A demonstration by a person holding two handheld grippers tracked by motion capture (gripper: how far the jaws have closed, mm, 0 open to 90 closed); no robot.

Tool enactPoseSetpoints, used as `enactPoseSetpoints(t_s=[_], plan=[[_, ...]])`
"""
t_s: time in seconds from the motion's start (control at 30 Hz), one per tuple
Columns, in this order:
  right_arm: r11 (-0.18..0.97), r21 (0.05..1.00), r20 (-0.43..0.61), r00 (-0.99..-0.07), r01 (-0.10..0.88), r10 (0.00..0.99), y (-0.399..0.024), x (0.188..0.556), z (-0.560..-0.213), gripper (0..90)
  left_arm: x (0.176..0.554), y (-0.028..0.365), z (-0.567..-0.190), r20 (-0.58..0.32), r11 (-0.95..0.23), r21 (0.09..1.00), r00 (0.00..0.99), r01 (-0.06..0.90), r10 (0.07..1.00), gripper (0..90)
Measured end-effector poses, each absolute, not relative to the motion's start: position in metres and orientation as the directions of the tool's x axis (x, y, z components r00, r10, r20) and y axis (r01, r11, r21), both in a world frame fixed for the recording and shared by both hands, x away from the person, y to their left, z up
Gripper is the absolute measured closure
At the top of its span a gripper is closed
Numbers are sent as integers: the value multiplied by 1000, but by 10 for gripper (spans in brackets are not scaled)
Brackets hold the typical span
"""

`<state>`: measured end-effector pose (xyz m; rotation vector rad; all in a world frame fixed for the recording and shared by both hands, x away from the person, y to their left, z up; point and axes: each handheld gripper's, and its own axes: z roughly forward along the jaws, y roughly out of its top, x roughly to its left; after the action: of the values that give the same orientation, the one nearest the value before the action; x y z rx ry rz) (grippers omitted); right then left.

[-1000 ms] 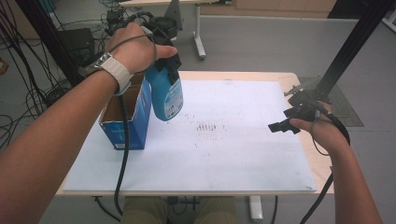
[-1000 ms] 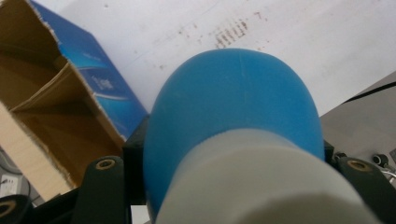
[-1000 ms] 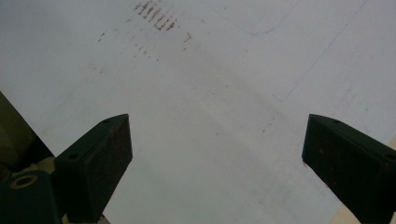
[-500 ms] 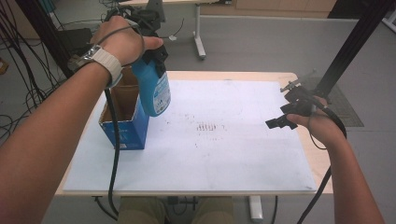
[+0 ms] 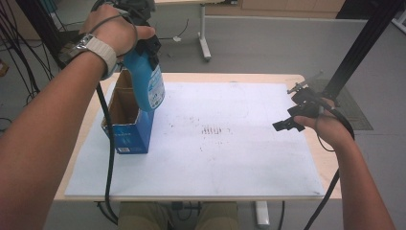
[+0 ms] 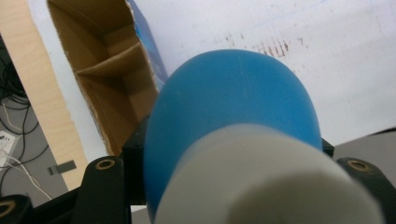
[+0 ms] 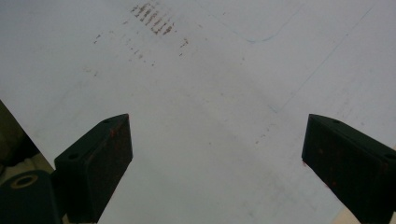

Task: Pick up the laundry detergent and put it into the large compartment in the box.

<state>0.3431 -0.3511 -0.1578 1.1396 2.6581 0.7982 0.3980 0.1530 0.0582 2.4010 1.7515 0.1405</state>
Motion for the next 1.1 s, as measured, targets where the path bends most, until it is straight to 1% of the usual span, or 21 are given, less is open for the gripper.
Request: enactPoseSetpoints(t_s=[0.23,0.47,0.83,1.1], plan=[[576,522,78,-708,629,702,-350,346,-158,86,399,163,59,-33,-267,189,278,945,960,395],[577,525,78,-711,626,699,-351,349,-158,86,400,170,62,-15,-237,176,243,956,970,395],[578,524,81,-712,625,697,-353,355,-159,86,405,187,61,-18,-169,177,175,970,984,395],[574,521,89,-708,632,700,-355,359,-162,86,410,194,58,-16,-143,173,148,974,989,394]])
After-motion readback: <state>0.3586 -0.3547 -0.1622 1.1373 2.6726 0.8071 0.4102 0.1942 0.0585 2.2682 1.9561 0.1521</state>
